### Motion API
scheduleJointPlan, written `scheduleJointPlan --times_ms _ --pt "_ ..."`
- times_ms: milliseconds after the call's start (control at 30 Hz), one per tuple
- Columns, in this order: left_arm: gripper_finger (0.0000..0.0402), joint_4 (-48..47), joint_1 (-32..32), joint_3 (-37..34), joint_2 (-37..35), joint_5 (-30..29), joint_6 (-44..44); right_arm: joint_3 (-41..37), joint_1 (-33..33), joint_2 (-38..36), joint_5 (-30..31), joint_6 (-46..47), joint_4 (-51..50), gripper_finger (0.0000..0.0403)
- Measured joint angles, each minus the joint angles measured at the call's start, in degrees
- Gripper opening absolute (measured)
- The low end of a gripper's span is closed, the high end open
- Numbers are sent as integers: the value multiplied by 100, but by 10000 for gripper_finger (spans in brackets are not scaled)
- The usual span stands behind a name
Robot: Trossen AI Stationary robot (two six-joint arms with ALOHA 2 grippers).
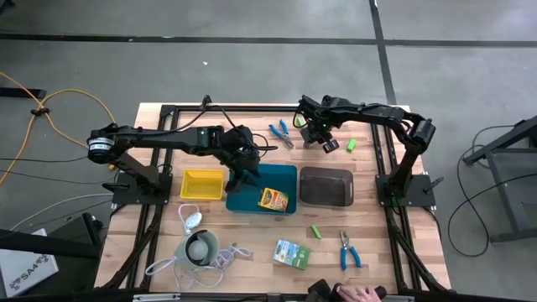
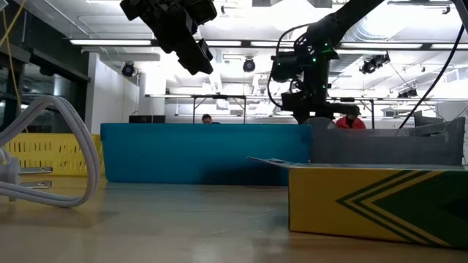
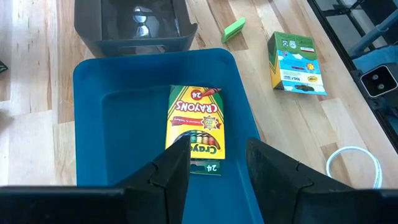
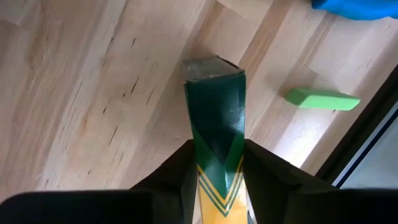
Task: Pick & Place School Supplies
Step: Put the yellow box of crayons into the blue bin
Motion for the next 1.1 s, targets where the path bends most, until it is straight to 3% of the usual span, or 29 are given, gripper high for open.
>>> scheduleJointPlan --times_ms 400,833,1100 --pt "150 0 0 0 0 1 1 0 54 -2 670 694 -20 105" --pt "150 2 0 0 -2 60 -1 -1 575 -14 1297 1135 -70 105" --pt "150 0 -2 0 -27 214 -38 -2 813 -451 1355 1221 -144 105"
